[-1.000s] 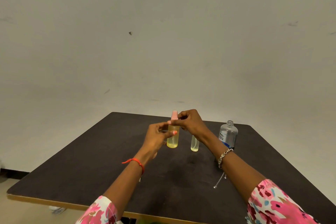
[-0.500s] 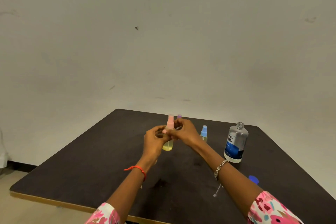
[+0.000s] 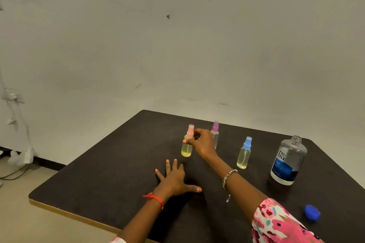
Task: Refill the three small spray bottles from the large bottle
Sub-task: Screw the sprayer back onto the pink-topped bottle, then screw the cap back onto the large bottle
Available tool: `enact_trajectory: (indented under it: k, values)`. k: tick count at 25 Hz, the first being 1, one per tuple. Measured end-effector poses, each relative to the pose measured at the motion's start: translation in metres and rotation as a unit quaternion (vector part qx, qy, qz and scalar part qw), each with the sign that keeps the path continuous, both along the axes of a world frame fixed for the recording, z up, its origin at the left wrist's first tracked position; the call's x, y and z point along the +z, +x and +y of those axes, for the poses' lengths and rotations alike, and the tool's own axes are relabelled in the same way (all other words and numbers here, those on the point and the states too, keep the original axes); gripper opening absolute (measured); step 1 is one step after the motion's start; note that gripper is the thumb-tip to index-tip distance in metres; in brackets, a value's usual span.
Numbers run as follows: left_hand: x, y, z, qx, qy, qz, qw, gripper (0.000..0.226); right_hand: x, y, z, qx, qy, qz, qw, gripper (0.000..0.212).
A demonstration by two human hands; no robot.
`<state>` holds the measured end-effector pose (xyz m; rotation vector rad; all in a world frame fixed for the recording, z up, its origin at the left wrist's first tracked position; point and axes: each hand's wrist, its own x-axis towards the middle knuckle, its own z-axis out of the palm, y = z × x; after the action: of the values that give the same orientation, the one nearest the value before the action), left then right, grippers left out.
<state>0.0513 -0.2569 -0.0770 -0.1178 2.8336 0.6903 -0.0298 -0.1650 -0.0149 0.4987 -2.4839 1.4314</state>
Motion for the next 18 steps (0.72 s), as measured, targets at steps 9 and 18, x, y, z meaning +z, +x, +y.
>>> enact_trajectory:
  k: [9,18]
  values:
    - [-0.002,0.000,0.000,-0.008,-0.028,-0.013,1.000,0.107,-0.020,-0.018,-0.027,0.011,0.037,-0.007,0.999,0.035]
    - [0.011,0.002,0.006,-0.007,-0.045,-0.032,0.998,0.100,0.013,0.005,0.020,0.049,0.102,-0.080,0.990,0.037]
